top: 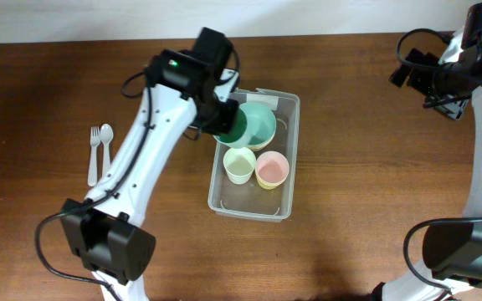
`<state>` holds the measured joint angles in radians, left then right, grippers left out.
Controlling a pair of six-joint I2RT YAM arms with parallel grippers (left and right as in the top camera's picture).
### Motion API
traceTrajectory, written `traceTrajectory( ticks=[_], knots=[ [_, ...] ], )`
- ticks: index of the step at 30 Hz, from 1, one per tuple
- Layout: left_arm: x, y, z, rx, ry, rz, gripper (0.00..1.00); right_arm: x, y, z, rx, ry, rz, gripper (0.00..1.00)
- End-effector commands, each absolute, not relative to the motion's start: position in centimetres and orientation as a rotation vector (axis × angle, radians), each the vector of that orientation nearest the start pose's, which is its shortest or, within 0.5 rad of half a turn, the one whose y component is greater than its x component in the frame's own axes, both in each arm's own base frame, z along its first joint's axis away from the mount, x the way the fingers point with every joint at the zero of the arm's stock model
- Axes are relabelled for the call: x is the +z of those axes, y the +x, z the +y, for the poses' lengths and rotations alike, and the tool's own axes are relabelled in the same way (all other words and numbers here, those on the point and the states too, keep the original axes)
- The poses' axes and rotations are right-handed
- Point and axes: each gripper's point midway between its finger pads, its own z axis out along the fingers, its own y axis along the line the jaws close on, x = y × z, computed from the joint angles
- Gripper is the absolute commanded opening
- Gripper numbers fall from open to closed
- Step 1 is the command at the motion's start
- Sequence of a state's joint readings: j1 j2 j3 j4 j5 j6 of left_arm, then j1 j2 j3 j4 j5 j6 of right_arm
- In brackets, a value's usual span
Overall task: Pack container
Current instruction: 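Stack the mint cup into the cream cup in the container, then lower the left gripper onto the white spoon and grasp it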
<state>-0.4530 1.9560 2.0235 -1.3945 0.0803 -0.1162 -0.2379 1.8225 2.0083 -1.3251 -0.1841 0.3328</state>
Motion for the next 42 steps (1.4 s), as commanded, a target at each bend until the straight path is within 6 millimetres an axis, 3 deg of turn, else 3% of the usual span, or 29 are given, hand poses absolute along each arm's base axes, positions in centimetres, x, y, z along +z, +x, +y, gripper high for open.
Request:
traceTrajectory(
  ticks=[1,11,12,15,17,20,23,25,27,28,29,30,33,34,37,42],
  knots=[
    [17.8,36.3,-19.8,-0.071,0.589,2.892,0.01,25.4,41.4,-6.7,0.275,0.700,2.609,0.99],
    [12.6,36.5,-19.2,-0.002,0.575,2.919,0.06,25.4,41.4,-6.7,0.275,0.700,2.609,0.99],
    [12.4,36.5,-19.2,-0.003,0.575,2.919,0.10,25.4,41.4,-6.7,0.275,0.700,2.609,0.99],
    [12.4,36.6,-19.3,-0.005,0.574,2.914,0.52,25.4,41.4,-6.7,0.275,0.700,2.609,0.99],
    [13.2,36.8,-19.1,-0.007,0.562,2.908,0.59,25.4,41.4,-6.7,0.275,0.700,2.609,0.99],
    [15.4,37.5,-18.0,-0.010,0.514,2.903,0.59,25.4,41.4,-6.7,0.275,0.700,2.609,0.99],
    [17.9,38.3,-15.5,-0.005,0.415,2.908,0.60,25.4,41.4,-6.7,0.275,0.700,2.609,0.99],
    [19.1,39.4,-12.3,0.005,0.295,2.911,0.64,25.4,41.4,-6.7,0.275,0.700,2.609,0.99],
    [19.1,40.3,-9.4,0.016,0.189,2.919,0.67,25.4,41.4,-6.7,0.275,0.700,2.609,0.99],
    [18.7,40.8,-6.4,0.030,0.084,2.932,0.69,25.4,41.4,-6.7,0.275,0.700,2.609,0.99],
    [18.5,41.0,-5.1,0.040,0.037,2.938,0.69,25.4,41.4,-6.7,0.275,0.700,2.609,0.99],
    [17.4,41.3,-0.4,0.063,-0.090,2.963,0.70,25.4,41.4,-6.7,0.275,0.700,2.609,0.99],
    [15.5,41.0,3.6,0.075,-0.205,3.008,0.70,25.4,41.4,-6.7,0.275,0.700,2.609,0.99],
    [13.9,40.7,5.7,0.079,-0.285,3.037,0.70,25.4,41.4,-6.7,0.275,0.700,2.609,0.99],
    [11.2,40.3,7.9,0.080,-0.324,3.091,0.70,25.4,41.4,-6.7,0.275,0.700,2.609,0.99],
    [5.8,39.5,9.7,0.063,-0.350,3.222,0.65,25.4,41.4,-6.7,0.275,0.700,2.609,0.99]
  ],
)
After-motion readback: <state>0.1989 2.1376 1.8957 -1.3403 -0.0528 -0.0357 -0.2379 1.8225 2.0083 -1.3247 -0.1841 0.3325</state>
